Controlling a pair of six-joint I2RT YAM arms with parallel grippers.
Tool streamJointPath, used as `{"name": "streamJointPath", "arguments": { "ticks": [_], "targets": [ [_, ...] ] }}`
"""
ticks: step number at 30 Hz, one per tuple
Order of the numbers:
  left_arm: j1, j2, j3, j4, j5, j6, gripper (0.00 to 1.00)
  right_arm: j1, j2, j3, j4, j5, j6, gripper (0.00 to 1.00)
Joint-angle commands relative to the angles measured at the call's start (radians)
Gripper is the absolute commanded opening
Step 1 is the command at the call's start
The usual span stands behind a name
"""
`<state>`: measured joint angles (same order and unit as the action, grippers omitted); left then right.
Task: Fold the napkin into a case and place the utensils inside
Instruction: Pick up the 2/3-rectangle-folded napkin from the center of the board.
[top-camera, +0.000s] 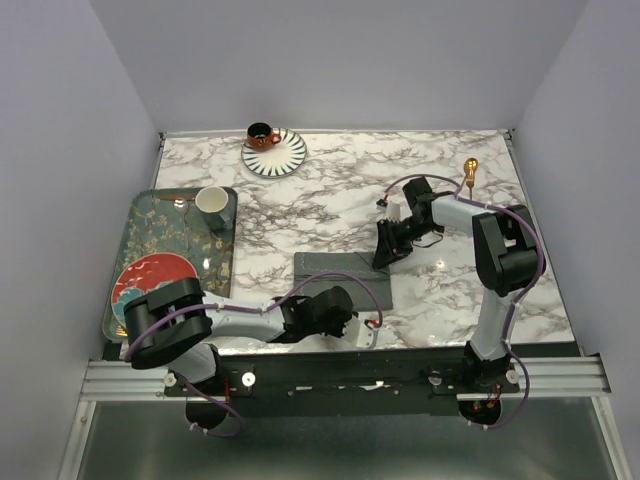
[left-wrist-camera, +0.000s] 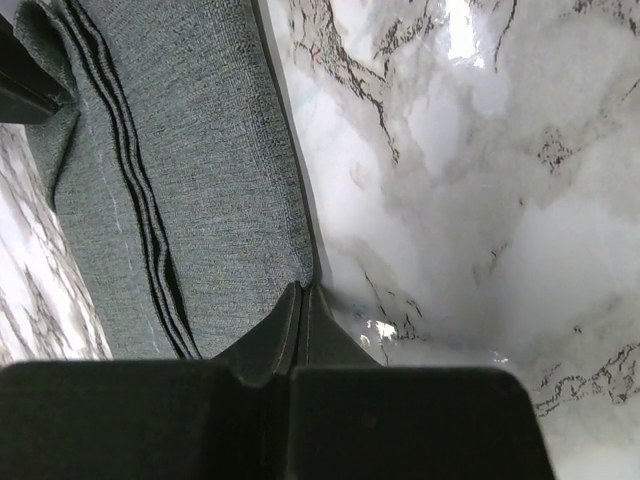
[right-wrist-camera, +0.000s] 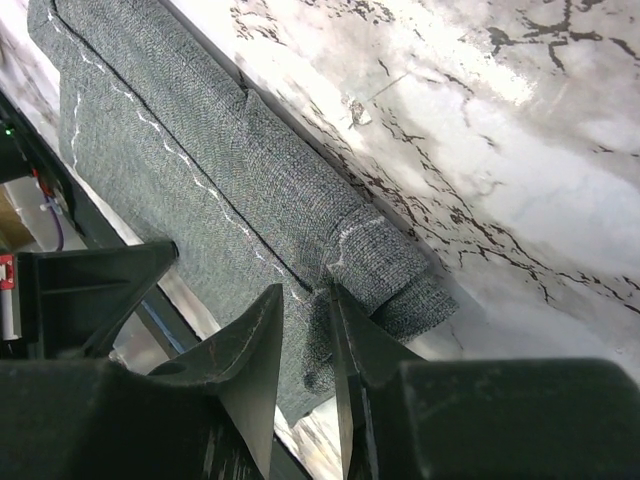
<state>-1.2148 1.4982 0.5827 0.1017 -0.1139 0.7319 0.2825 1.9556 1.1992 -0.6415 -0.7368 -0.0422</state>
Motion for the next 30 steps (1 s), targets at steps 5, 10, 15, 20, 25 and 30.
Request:
{"name": "streamJointPath", "arguments": {
  "ticks": [5, 10, 15, 20, 25, 30],
  "targets": [
    [0.107, -0.027, 0.153, -0.264, 0.218, -0.071, 0.00, 0.021, 0.023, -0.029, -0.023, 0.126, -0.084, 0.34],
    [0.207, 0.000, 0.280, -0.397, 0.402, -0.115, 0.00, 0.020, 0.025, -0.026, -0.024, 0.122, -0.088, 0.34],
    [0.314, 0.060, 0.403, -0.511, 0.551, -0.129, 0.00, 0.023, 0.034, -0.016, -0.026, 0.116, -0.087, 0.34],
    [0.403, 0.161, 0.548, -0.621, 0.696, -0.157, 0.00, 0.023, 0.040, -0.007, -0.030, 0.116, -0.096, 0.34],
    [0.497, 0.296, 0.716, -0.721, 0.806, -0.181, 0.00, 0.026, 0.043, -0.003, -0.033, 0.116, -0.101, 0.34],
    [0.557, 0.346, 0.784, -0.797, 0.855, -0.174, 0.17, 0.024, 0.054, 0.010, -0.046, 0.116, -0.104, 0.34]
  ]
}}
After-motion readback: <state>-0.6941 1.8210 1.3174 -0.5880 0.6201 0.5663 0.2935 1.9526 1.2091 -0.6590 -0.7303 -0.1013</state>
